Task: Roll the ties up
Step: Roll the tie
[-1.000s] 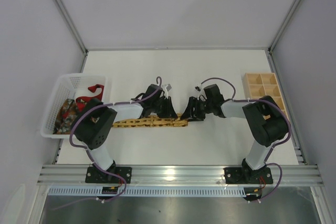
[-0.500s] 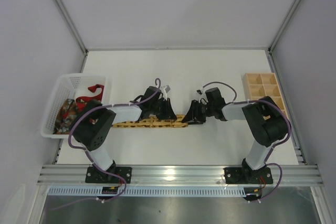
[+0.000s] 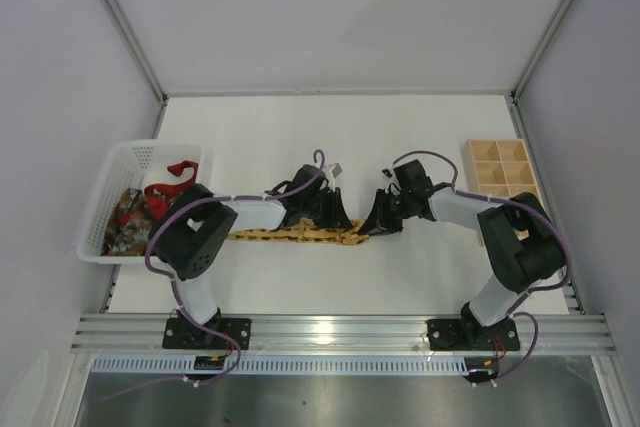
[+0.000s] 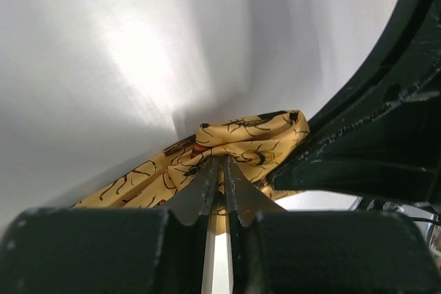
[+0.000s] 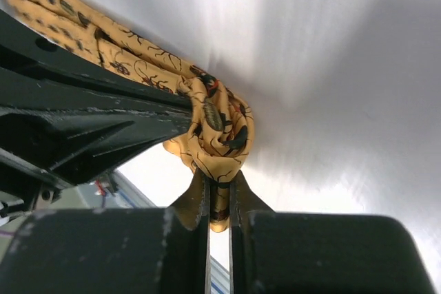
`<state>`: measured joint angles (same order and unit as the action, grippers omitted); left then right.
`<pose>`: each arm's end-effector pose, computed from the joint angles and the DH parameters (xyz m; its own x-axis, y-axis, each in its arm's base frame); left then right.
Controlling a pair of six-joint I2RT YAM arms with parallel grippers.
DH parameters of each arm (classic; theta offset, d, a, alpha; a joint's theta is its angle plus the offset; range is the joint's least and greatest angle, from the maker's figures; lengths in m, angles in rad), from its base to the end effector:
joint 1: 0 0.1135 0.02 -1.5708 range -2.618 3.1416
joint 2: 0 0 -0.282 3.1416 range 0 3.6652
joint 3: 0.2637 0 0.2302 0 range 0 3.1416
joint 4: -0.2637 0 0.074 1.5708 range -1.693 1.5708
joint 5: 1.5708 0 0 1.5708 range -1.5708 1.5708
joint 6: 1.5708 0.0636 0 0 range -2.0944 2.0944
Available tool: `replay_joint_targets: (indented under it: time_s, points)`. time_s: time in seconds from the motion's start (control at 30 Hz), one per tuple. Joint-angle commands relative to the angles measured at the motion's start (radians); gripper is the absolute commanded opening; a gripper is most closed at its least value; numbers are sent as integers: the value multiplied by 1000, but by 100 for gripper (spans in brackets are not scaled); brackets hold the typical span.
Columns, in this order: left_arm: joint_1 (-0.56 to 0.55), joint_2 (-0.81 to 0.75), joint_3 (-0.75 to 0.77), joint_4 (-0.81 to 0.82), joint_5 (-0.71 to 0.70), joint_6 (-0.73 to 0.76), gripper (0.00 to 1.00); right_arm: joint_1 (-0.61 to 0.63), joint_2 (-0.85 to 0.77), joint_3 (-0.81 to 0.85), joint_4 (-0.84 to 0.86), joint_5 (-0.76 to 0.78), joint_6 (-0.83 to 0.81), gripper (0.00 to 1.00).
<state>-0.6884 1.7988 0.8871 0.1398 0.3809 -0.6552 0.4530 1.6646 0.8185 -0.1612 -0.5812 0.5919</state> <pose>0.2650 -0.2486 0.1565 -0.9118 0.0177 -0.4102 0.3026 0.7043 -0.6422 0.2604 0.1656 0.1601 -0.9820 0.0406 -0.1843 -0.0983 0.7236 0.6832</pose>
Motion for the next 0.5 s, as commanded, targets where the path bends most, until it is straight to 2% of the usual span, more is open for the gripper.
replay_joint_targets:
  time_s: [0.0,0.23,0.33,0.47]
  points:
    - [-86,74,77,-6,-7,-34,12,4,-103,67,-243,86,-82,0]
    - [-172,181,205,20,32,-90,11,0,-209,140,-520,294,-191,0]
    - [-186,200,228,15,38,-93,11,-8,-224,165,-584,342,-228,0]
    - [-189,195,222,6,23,-89,11,-4,-215,188,-597,328,-248,0]
